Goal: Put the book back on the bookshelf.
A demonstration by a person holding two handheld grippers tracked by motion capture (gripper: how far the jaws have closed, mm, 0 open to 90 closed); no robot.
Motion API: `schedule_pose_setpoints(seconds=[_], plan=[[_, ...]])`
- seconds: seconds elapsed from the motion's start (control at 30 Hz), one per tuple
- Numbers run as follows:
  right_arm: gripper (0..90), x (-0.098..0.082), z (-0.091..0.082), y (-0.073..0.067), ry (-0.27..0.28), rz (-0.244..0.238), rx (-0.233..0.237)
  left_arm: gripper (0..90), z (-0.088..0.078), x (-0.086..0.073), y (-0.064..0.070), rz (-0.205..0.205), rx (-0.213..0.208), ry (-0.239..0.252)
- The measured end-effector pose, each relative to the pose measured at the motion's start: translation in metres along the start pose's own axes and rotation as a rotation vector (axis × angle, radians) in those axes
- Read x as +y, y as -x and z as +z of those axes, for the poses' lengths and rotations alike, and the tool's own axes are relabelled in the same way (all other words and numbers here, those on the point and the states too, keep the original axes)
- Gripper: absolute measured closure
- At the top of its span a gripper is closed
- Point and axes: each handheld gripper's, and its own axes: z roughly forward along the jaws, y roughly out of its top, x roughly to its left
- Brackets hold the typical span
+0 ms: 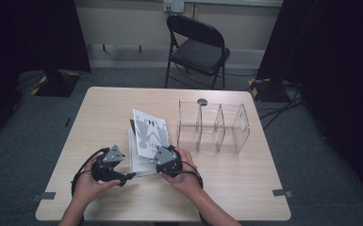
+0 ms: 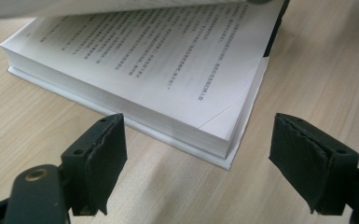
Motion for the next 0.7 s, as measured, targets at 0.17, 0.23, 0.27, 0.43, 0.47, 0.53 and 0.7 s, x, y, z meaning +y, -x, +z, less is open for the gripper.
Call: schedule_pose_setpoints(seconds=[0.17, 0.23, 0.27, 0.43, 0.47, 0.53, 0.7], plan=[[59.0, 0.004, -0.008, 0.013, 0.003, 0.045, -0.026, 18.6, 0.001, -0.002, 0.001, 0.009, -0.003, 0.007], [60.9, 0.006, -0.012, 0.019, 0.002, 0.053, -0.036, 18.9, 0.004, -0.003, 0.001, 0.024, 0.002, -0.009], [61.7, 0.007, -0.014, 0.023, 0.0, 0.072, -0.037, 18.3, 0.005, -0.004, 0.0, 0.035, 0.004, -0.018], [64.1, 0.011, -0.02, 0.032, -0.017, 0.078, -0.049, 17.1, 0.01, -0.009, -0.001, 0.033, 0.004, -0.047], [64.1, 0.012, -0.021, 0.033, -0.022, 0.08, -0.049, 17.3, 0.011, -0.01, -0.002, 0.037, 0.009, -0.051], [64.3, 0.013, -0.022, 0.035, -0.029, 0.088, -0.045, 17.4, 0.015, -0.011, -0.001, 0.016, 0.019, -0.035], [64.6, 0.017, -0.024, 0.037, -0.044, 0.106, -0.044, 16.5, 0.022, -0.011, -0.007, 0.028, 0.039, -0.08]])
